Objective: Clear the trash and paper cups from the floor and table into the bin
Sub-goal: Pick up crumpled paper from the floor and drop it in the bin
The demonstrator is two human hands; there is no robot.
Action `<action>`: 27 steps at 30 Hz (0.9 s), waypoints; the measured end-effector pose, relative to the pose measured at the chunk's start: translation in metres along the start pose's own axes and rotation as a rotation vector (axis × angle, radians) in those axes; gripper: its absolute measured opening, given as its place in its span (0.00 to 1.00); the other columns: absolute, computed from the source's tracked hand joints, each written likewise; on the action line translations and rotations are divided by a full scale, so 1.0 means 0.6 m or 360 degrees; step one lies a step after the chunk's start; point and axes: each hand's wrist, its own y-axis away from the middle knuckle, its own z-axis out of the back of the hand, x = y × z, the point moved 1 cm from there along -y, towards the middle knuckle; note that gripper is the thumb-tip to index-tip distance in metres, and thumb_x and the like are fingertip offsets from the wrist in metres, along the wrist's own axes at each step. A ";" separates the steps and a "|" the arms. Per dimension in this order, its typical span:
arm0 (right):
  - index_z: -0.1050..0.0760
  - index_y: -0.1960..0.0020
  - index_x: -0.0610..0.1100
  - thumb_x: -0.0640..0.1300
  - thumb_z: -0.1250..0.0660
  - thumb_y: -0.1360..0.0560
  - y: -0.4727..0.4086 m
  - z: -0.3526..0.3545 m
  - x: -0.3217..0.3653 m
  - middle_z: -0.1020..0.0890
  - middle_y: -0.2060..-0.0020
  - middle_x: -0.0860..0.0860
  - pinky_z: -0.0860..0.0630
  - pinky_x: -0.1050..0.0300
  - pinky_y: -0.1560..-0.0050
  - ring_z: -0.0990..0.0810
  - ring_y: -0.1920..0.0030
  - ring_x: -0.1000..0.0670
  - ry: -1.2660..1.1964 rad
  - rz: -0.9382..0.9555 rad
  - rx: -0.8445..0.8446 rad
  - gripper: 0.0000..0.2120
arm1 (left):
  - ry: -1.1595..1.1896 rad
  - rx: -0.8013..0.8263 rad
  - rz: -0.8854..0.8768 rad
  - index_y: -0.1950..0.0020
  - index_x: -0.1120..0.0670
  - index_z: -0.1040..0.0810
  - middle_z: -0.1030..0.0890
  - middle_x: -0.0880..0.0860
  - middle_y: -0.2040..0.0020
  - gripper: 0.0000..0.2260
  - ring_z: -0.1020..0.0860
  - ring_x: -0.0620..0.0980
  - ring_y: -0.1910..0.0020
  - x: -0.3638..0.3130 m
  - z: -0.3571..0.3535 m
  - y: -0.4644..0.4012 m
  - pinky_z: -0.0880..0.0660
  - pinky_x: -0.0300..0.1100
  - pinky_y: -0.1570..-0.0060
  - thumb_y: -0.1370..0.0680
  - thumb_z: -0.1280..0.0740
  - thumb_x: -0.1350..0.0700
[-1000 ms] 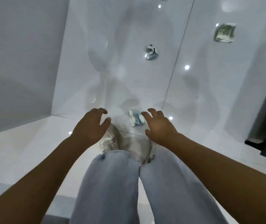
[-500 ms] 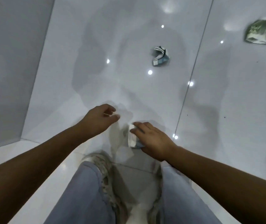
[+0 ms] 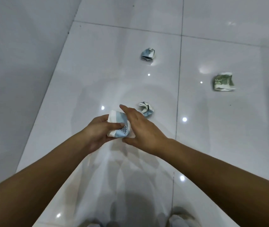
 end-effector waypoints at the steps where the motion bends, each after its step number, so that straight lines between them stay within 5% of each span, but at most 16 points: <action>1: 0.49 0.23 0.46 0.47 0.26 0.30 -0.002 0.003 -0.011 0.37 0.27 0.49 0.31 0.54 0.37 0.37 0.30 0.49 0.0104 -0.0004 -0.0025 0.44 | 0.0001 -0.0079 -0.0011 0.43 0.58 0.21 0.16 0.57 0.51 0.14 0.16 0.50 0.58 0.000 0.003 -0.004 0.20 0.39 0.65 0.27 0.30 0.66; 8: 0.43 0.25 0.48 0.42 0.31 0.28 -0.047 0.032 -0.105 0.45 0.24 0.49 0.36 0.47 0.33 0.46 0.26 0.42 0.0616 -0.0425 -0.0020 0.36 | -0.0090 -0.0394 -0.0032 0.42 0.57 0.22 0.17 0.55 0.50 0.15 0.18 0.52 0.55 0.014 0.039 -0.009 0.20 0.42 0.56 0.28 0.29 0.65; 20: 0.33 0.33 0.45 0.34 0.41 0.25 -0.061 -0.014 -0.114 0.32 0.35 0.48 0.23 0.49 0.53 0.35 0.38 0.42 0.0652 -0.0420 0.0205 0.21 | -0.0124 -0.0486 0.0089 0.45 0.58 0.22 0.17 0.56 0.53 0.12 0.18 0.50 0.59 -0.001 0.078 0.004 0.21 0.37 0.68 0.27 0.31 0.67; 27: 0.34 0.32 0.48 0.42 0.36 0.25 -0.021 0.062 -0.068 0.31 0.34 0.50 0.23 0.47 0.52 0.34 0.39 0.43 0.0533 -0.0511 0.0235 0.22 | -0.0277 -0.0427 0.0016 0.41 0.59 0.23 0.18 0.57 0.48 0.16 0.19 0.52 0.53 -0.093 0.029 0.050 0.22 0.40 0.59 0.28 0.30 0.67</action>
